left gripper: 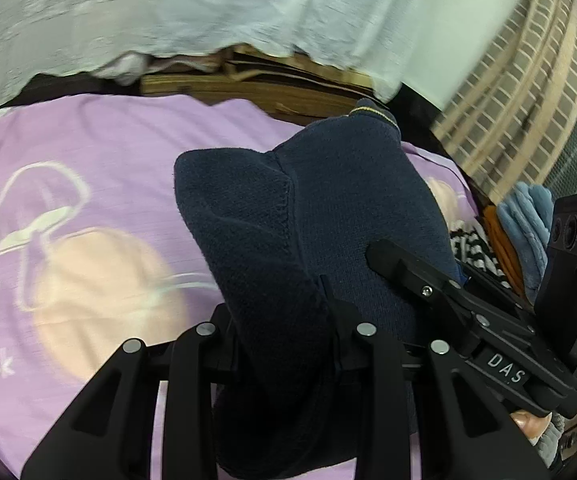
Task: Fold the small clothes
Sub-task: 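Grip the navy bundle's sides with both tools and lift it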
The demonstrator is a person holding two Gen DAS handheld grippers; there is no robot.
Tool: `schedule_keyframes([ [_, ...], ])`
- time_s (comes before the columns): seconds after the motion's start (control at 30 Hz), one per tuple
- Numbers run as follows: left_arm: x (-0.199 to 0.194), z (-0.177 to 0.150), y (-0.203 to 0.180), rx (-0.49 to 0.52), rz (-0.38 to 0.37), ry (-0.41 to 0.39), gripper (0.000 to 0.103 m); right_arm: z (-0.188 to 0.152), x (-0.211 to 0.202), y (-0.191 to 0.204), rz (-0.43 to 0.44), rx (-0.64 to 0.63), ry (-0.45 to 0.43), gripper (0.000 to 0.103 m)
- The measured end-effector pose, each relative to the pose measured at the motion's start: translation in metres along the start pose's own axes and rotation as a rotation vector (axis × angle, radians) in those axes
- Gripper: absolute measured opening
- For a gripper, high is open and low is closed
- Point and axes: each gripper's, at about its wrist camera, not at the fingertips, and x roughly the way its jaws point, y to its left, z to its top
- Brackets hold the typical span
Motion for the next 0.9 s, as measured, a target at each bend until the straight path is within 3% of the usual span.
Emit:
schedule_keyframes([
  [0.2,0.037,0.001,-0.042,0.040,-0.013,0.037,0.029,-0.009,-0.004,-0.061,-0.033,0.088,0.019,0.052],
  [0.4,0.091,-0.016,-0.043,-0.004,0.012,0.147,0.030,-0.038,0.025,-0.109,-0.046,0.189,0.103,0.052],
  [0.7,0.091,-0.031,-0.055,0.073,0.088,0.082,0.038,-0.055,0.028,-0.116,-0.067,0.168,0.100,0.056],
  [0.9,0.078,-0.038,-0.058,0.081,0.137,0.068,0.046,-0.066,0.007,-0.088,-0.223,0.001,0.012,0.064],
])
